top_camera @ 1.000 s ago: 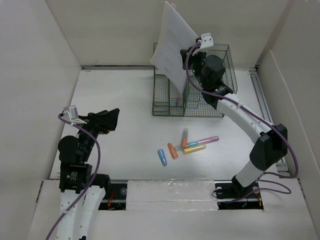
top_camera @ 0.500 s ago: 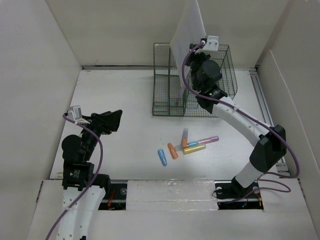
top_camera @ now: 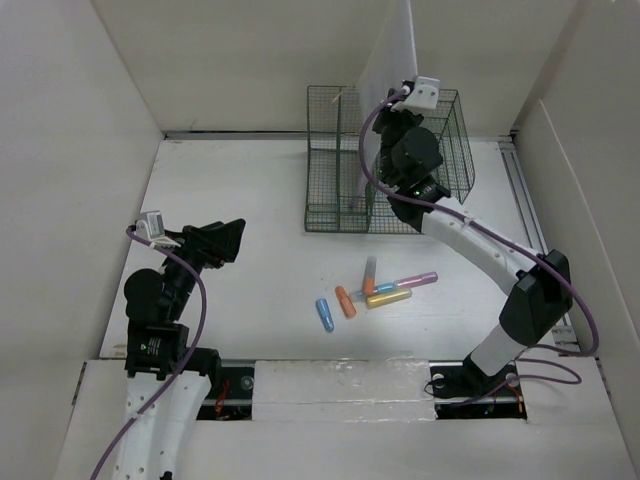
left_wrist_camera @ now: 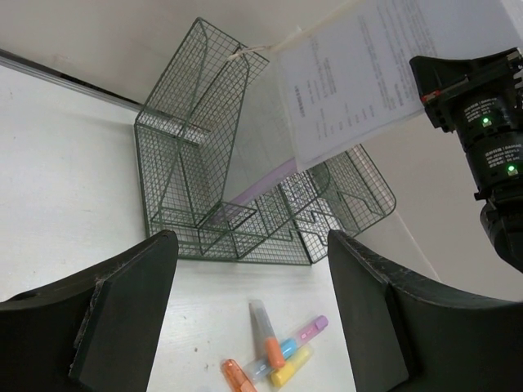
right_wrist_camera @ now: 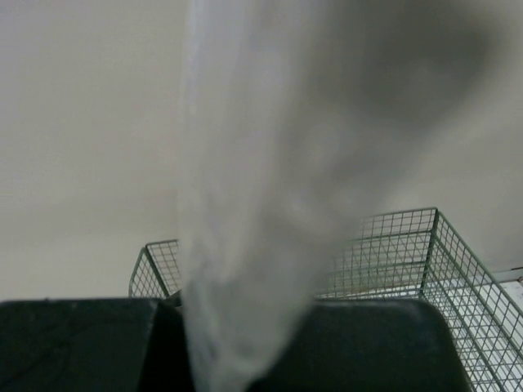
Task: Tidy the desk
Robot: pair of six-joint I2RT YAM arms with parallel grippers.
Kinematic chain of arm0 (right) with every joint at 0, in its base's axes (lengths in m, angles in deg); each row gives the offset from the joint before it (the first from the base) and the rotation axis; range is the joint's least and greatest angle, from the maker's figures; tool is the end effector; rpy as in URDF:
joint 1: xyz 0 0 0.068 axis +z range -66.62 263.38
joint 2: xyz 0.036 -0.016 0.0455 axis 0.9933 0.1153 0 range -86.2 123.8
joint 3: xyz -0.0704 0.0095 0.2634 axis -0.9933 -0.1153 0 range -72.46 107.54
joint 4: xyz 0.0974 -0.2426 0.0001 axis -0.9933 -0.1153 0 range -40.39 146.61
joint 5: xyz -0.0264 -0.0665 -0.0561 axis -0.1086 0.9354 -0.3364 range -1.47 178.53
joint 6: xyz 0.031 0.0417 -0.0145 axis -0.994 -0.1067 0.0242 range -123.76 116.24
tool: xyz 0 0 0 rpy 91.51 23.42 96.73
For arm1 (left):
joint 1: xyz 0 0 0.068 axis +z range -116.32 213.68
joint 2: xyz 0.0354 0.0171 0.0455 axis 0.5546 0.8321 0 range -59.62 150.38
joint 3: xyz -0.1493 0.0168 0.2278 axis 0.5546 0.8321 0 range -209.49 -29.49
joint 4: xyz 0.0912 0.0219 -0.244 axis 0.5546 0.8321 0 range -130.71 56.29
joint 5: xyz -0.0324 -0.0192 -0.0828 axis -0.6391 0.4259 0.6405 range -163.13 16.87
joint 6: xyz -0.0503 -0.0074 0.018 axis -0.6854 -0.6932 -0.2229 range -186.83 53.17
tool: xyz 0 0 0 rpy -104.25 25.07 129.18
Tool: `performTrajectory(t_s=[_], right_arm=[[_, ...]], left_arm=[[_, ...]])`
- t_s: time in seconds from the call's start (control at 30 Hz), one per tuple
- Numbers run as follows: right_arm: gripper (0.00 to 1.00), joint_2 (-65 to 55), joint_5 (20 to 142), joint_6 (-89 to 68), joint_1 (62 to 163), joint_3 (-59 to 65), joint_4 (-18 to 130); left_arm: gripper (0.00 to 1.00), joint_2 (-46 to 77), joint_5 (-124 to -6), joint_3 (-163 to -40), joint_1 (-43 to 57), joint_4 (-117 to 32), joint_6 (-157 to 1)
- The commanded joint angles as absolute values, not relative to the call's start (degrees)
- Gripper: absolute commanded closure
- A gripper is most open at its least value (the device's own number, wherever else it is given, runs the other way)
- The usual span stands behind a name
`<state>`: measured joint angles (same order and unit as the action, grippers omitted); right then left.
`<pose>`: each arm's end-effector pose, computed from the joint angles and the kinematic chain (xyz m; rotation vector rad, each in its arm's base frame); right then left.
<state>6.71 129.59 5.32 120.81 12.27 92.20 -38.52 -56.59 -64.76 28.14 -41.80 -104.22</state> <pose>0.3112 0.2087 0.4481 0.1773 1.2033 0.0412 0.0993 -0.0199 0.3551 -0.1222 1.3567 -0.8220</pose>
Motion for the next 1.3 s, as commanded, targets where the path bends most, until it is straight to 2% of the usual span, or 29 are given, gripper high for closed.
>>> performTrajectory(t_s=[0.0,0.27,0.67,1.27], right_arm=[[1.00,5.7,128.6,6.9,122.7,11.0,98.4],[1.00,9.6,131.9,9.0,124.1,13.8,98.3],[1.00,6.2,131.4,17.9,125.3,21.4,103.1],[1.00,8.9,130.6,18.4,126.4,21.4,103.0]], left_arm=[[0.30,-38.3,-55.6,-64.6,27.9,-45.0,-104.4],[0.30,-37.7,-55.4,-64.5,27.4,-45.5,-104.4],[0.31,-36.2,-53.9,-63.3,27.4,-47.3,-105.2],[0.31,-36.7,-53.4,-62.6,27.4,-47.6,-105.7]])
